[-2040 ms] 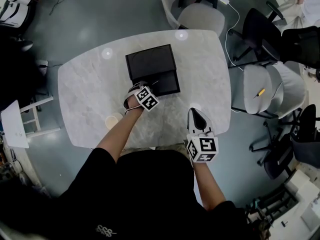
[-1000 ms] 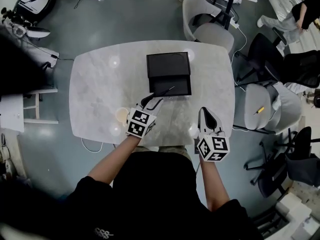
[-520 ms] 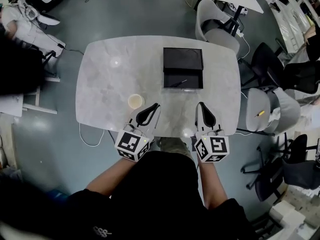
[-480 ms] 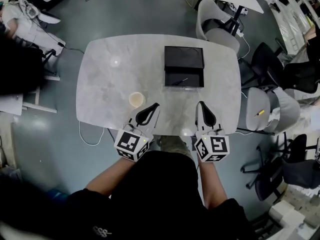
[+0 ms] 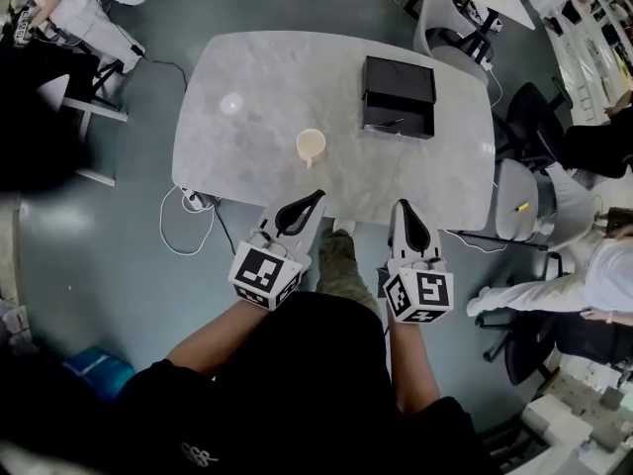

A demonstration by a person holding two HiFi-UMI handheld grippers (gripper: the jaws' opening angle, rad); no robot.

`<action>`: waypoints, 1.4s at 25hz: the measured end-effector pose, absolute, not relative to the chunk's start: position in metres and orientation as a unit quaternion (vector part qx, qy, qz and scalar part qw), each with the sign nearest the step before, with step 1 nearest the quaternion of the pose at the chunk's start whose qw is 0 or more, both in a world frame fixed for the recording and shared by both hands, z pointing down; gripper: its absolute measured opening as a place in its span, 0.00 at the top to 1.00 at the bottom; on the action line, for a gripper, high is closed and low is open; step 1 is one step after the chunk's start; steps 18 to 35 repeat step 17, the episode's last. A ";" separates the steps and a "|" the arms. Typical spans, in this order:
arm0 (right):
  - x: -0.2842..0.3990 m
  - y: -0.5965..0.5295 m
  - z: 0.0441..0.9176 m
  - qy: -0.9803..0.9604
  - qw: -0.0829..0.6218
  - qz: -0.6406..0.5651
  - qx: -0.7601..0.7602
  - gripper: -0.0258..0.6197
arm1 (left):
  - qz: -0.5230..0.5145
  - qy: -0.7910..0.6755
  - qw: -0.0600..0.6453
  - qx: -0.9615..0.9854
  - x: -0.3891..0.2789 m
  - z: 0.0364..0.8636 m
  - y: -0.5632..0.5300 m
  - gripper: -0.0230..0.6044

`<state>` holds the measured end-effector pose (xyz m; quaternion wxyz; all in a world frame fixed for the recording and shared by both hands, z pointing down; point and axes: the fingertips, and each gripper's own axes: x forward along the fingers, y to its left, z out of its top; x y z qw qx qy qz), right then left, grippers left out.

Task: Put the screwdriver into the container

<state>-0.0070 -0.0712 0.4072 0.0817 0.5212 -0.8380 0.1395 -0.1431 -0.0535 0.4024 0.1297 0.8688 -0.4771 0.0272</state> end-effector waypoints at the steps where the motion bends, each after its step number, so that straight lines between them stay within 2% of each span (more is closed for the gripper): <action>1: -0.013 -0.061 0.405 -0.837 0.078 0.140 0.524 0.94 | 0.027 -0.478 0.127 0.869 -0.150 0.402 -0.043 0.94; 7: -0.041 -0.022 0.402 -0.840 0.081 0.130 0.521 0.94 | 0.023 -0.488 0.131 0.862 -0.184 0.407 -0.002 0.94; 15: -0.067 -0.045 0.395 -0.861 0.094 0.116 0.486 0.94 | 0.015 -0.514 0.123 0.849 -0.208 0.397 -0.019 0.94; 35: -0.073 -0.054 0.392 -0.866 0.096 0.113 0.478 0.94 | 0.014 -0.517 0.121 0.847 -0.211 0.394 -0.027 0.94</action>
